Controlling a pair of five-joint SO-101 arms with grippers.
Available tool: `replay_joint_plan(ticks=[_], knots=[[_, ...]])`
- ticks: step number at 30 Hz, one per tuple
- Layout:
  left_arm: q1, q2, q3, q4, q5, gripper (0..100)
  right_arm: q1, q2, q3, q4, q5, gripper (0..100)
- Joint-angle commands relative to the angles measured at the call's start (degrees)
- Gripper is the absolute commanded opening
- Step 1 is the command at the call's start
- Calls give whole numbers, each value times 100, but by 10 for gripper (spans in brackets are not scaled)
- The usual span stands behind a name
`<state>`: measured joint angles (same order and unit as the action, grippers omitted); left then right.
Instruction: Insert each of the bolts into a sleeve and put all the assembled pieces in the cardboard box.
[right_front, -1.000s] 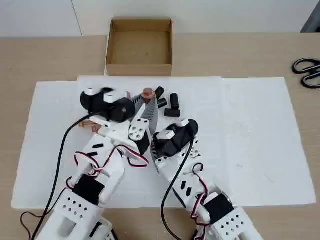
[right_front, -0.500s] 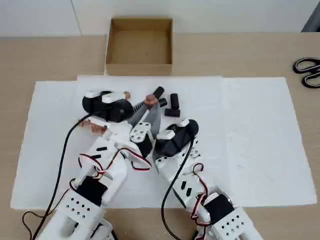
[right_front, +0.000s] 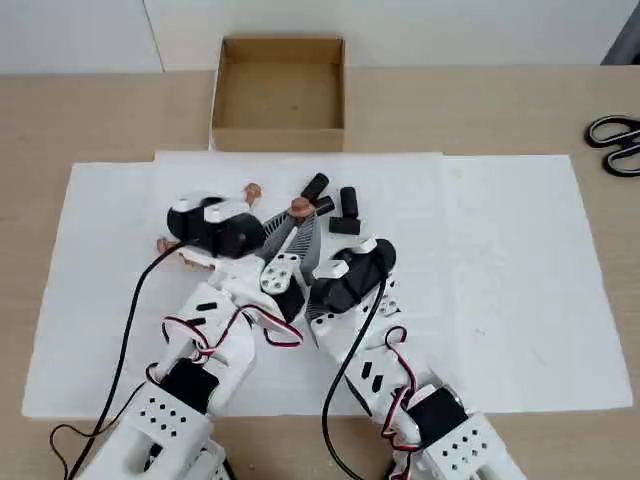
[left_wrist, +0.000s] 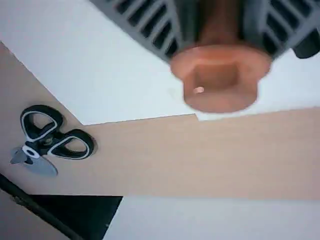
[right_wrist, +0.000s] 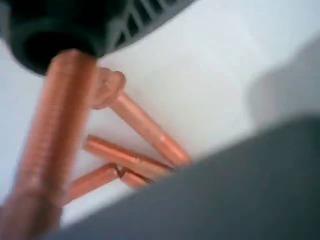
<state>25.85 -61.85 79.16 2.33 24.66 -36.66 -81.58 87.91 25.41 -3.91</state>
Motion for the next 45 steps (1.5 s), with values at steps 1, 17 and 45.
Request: replay_joint_plan(ticks=[1, 17, 45], knots=[[35, -26, -4, -185, 35, 5, -31, -101, -105, -31, -62, 3], [185, -26, 4, 114, 26, 5, -13, -101, -105, -31, -62, 3], [193, -35, -31, 1442, 9, 5, 4, -101, -105, -13, -53, 3]])
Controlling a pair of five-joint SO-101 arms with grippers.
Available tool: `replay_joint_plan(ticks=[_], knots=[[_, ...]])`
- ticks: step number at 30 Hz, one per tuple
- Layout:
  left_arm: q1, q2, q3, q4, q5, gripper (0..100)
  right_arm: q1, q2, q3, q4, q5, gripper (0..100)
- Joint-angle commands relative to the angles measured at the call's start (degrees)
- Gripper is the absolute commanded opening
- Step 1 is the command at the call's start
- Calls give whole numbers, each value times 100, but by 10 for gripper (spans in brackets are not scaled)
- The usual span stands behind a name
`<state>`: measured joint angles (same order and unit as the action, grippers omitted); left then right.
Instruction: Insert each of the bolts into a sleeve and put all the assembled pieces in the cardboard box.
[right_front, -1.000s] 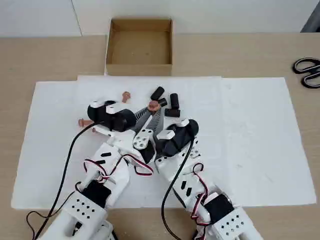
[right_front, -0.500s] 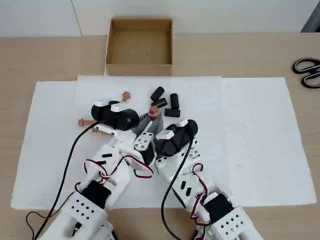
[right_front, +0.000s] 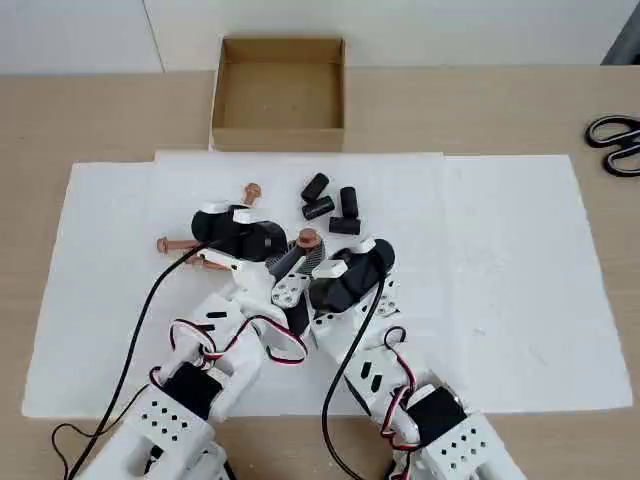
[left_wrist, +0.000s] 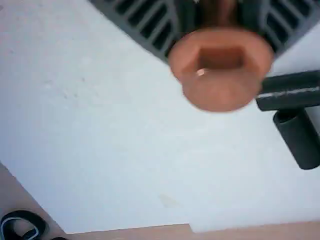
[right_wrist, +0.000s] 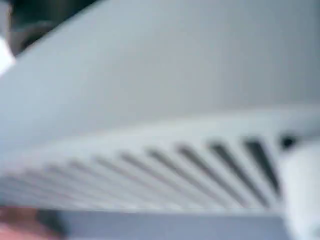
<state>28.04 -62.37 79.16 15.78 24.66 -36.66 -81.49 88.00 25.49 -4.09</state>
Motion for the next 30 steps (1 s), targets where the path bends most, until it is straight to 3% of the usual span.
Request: replay_joint_plan(ticks=[1, 17, 30], knots=[[-26, 18, -31, 114, 9, 5, 4, -110, -114, -22, -35, 3], [-44, 18, -31, 413, 9, 5, 4, -110, -114, -31, -35, 3], [0, 26, -374, 1336, 9, 5, 4, -110, -114, -22, -26, 3]])
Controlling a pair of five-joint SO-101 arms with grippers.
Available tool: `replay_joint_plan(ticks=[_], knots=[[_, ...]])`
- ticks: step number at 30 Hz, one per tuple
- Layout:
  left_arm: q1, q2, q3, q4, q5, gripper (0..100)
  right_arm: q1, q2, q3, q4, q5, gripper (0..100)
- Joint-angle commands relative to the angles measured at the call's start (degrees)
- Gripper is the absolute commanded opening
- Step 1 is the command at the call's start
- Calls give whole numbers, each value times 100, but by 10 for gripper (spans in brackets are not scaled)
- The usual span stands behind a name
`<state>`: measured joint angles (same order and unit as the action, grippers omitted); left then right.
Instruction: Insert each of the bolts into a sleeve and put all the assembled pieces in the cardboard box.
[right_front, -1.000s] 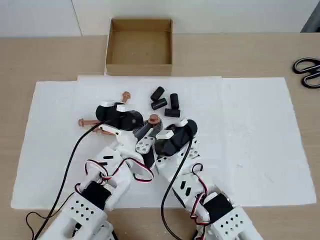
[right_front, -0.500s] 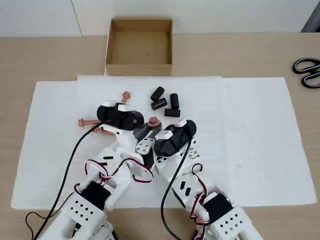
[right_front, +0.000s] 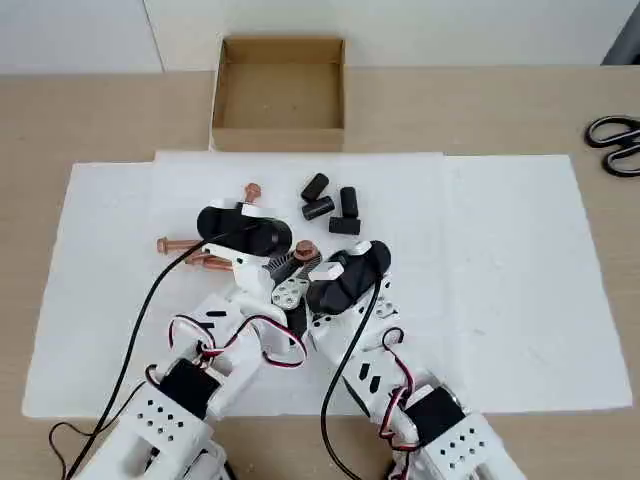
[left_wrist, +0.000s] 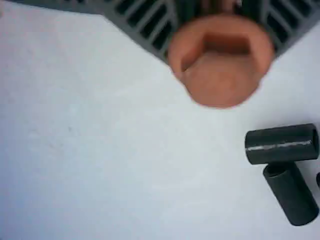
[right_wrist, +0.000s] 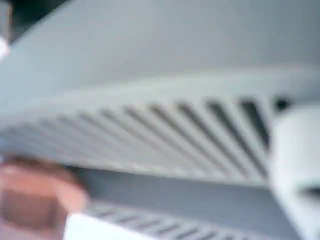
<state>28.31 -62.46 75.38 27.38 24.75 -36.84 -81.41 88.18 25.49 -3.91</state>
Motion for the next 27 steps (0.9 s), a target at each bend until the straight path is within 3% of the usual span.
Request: replay_joint_plan(ticks=[1, 17, 23, 27], knots=[[-26, 35, 4, 176, 0, 5, 22, -119, -132, -22, -44, 3], [404, 35, 22, 466, 0, 9, 22, -119, -132, -4, -44, 3], [404, 35, 31, 563, 9, 156, 22, -119, -132, 4, -44, 3], [404, 35, 13, 712, 9, 178, 22, -119, -132, 4, -44, 3]])
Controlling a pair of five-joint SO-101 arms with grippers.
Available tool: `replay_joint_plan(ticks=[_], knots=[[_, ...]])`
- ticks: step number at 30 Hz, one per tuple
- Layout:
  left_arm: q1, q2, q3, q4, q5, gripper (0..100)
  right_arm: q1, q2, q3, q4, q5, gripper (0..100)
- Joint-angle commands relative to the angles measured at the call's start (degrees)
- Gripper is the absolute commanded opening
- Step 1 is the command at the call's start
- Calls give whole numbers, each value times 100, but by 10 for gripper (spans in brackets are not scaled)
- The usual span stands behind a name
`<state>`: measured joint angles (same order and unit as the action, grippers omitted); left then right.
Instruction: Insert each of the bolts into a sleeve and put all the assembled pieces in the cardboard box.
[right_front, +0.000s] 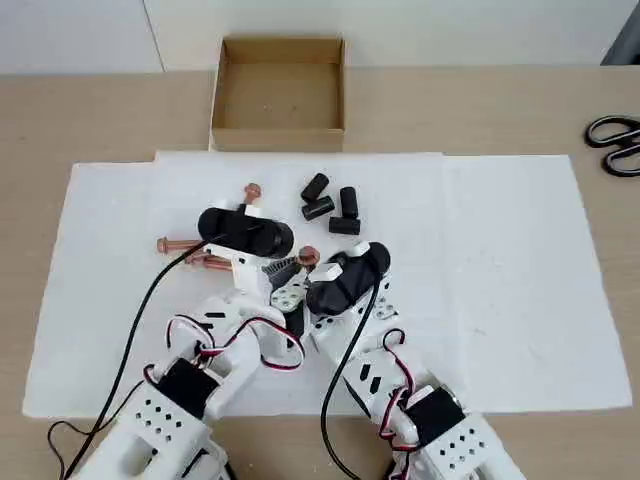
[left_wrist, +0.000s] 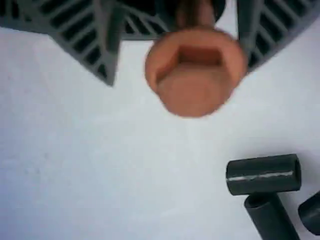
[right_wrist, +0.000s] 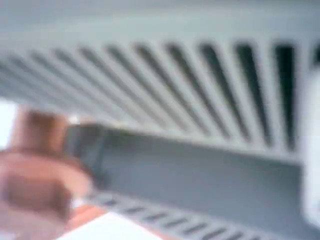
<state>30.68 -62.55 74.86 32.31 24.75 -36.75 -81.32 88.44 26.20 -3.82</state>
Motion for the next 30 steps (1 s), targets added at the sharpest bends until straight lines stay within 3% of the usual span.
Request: replay_joint_plan(ticks=[1, 11, 18, 26, 30], knots=[[167, 44, 57, 220, 9, 178, 13, -127, -158, -66, -53, 3], [35, 35, -558, 651, 9, 181, 13, -127, -158, -66, -44, 3], [-1169, 35, -1437, 1371, 9, 181, 13, -127, -158, -66, -44, 3], [-1890, 35, -1903, 1574, 0, 181, 22, -127, -158, -66, -44, 3], [-2752, 26, -2079, 1793, 0, 181, 242, -127, -176, -66, -26, 3]])
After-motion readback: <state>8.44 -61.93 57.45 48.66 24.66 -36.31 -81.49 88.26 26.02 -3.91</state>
